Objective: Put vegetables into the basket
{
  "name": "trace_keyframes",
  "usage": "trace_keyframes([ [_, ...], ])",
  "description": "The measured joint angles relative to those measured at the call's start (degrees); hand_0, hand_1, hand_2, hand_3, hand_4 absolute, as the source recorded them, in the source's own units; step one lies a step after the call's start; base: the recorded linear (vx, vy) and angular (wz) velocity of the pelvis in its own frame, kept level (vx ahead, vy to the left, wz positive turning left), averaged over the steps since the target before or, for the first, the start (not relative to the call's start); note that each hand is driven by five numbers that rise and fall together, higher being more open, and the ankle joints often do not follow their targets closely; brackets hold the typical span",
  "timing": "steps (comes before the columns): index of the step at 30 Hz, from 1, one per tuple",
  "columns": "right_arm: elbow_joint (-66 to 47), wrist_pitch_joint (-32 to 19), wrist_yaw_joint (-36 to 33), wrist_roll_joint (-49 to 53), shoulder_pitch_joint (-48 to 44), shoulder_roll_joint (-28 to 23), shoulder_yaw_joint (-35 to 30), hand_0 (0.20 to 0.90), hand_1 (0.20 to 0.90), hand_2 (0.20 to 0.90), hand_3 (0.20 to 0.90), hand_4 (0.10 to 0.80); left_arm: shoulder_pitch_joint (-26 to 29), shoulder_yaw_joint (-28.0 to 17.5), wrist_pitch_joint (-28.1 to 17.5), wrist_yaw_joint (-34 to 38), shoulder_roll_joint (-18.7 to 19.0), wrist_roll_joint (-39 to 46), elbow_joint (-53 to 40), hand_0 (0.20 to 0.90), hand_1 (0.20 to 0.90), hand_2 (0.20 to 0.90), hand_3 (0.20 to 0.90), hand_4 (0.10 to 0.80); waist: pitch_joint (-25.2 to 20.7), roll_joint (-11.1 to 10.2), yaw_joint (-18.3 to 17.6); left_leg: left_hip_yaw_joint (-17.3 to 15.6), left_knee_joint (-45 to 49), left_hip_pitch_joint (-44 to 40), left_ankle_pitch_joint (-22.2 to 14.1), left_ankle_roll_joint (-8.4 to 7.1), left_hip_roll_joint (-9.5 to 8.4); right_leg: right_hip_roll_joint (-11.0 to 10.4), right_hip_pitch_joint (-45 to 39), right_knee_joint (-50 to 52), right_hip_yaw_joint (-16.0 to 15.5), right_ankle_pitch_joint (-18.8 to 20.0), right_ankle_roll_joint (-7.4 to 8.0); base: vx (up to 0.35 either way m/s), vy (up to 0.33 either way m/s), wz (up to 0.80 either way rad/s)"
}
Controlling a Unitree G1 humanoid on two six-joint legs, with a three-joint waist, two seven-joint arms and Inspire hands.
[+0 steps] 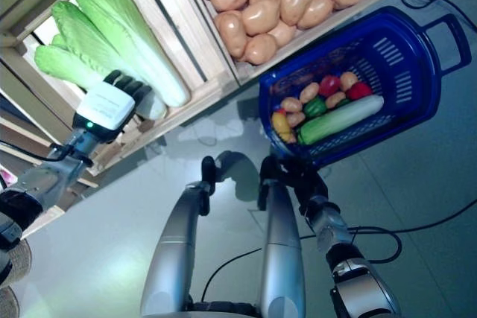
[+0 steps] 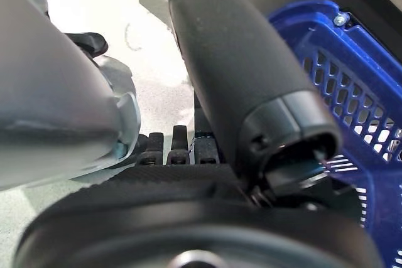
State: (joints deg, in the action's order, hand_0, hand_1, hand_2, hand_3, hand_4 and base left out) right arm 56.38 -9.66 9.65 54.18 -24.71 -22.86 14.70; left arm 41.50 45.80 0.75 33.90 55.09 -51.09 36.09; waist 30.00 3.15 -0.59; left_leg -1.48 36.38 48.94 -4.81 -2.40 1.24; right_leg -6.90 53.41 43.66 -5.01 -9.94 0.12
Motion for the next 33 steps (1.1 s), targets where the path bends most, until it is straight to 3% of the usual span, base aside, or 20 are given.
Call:
trace_keyframes([
  [13,0.62,0.12,0.40,0.00,-0.93,-0.31,0.03,0.900,0.900,0.900,0.900,0.800,4.95,2.90,-0.40,-6.78,-0.01,-0.40,0.08,0.900,0.900,0.900,0.900,0.800,-0.01,-0.06,-0.49,-0.26,1.35,0.93,-0.47,0.18,0.00,-0.01,0.64,0.47,0.33,0.15,0.25,0.002,0.001,-0.01],
  [21,0.76,0.12,0.49,0.01,-1.41,-0.49,0.06,0.900,0.900,0.900,0.900,0.800,6.37,3.36,-0.06,-7.27,-0.42,-2.20,1.67,0.900,0.900,0.900,0.900,0.800,-0.01,-0.13,-0.71,-0.22,1.94,1.77,-0.56,0.34,0.17,0.11,1.15,0.47,0.30,0.31,0.48,0.000,0.000,0.00],
  [28,0.70,0.04,0.55,0.03,-1.99,-0.49,0.77,0.900,0.900,0.900,0.900,0.800,6.32,4.08,0.34,-0.06,-1.34,-1.98,5.12,0.900,0.900,0.900,0.900,0.800,0.01,-0.58,-1.04,-0.20,2.42,2.57,-0.66,0.49,0.31,0.25,1.81,0.45,0.36,0.41,0.65,-0.002,0.002,0.00],
  [33,0.83,-0.13,0.56,0.04,-2.56,-0.70,1.64,0.900,0.900,0.900,0.900,0.800,6.31,3.69,-0.29,8.08,-4.45,-0.91,10.78,0.900,0.900,0.900,0.900,0.800,0.04,-0.86,-1.19,-0.17,3.70,3.62,-0.93,0.93,0.57,0.57,2.24,0.52,0.35,0.86,0.82,-0.003,0.003,-0.01],
])
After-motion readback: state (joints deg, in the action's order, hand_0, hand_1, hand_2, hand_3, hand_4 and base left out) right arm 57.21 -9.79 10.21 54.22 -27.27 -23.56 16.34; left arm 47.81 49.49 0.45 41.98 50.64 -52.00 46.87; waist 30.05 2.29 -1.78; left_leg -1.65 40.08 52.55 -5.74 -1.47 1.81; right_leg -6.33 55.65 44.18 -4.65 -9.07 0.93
